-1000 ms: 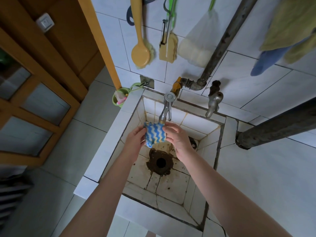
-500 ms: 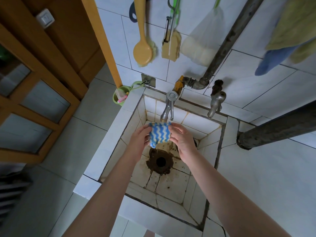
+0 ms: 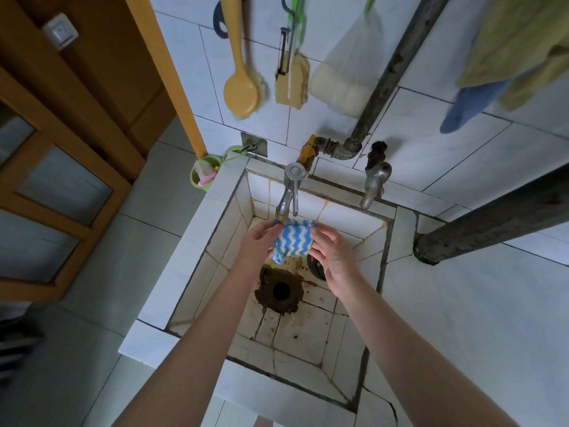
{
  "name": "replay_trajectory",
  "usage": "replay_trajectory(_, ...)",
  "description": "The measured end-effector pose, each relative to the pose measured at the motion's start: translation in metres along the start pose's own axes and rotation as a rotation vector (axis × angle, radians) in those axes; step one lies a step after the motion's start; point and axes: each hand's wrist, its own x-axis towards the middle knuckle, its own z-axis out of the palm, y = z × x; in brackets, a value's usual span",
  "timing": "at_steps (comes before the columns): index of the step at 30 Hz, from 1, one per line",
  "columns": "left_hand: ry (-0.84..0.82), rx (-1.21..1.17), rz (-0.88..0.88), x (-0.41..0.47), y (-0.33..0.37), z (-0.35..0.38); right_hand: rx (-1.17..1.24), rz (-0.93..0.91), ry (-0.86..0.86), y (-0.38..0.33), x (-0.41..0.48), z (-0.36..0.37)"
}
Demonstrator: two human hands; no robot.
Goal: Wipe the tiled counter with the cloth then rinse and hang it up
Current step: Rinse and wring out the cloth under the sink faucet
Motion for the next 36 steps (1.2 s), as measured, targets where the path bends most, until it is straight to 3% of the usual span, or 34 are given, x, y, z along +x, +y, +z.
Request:
replay_trajectory(16, 0.095, -0.028, 0.02, 0.001, 0.001, 0.005, 0.008, 0.01, -0.028, 0.007, 0.003, -0.002)
replay_trajectory(28, 0.067, 0.003, -0.003, -0.001, -0.002, -0.006, -0.025, 0.004, -0.032, 0.01, 0.01, 0.005)
replay_trajectory(36, 0.137, -0.149, 0.045, 0.006, 0.002, -0.027, -0.3, -0.043, -0.229, 0.005, 0.02, 0.032)
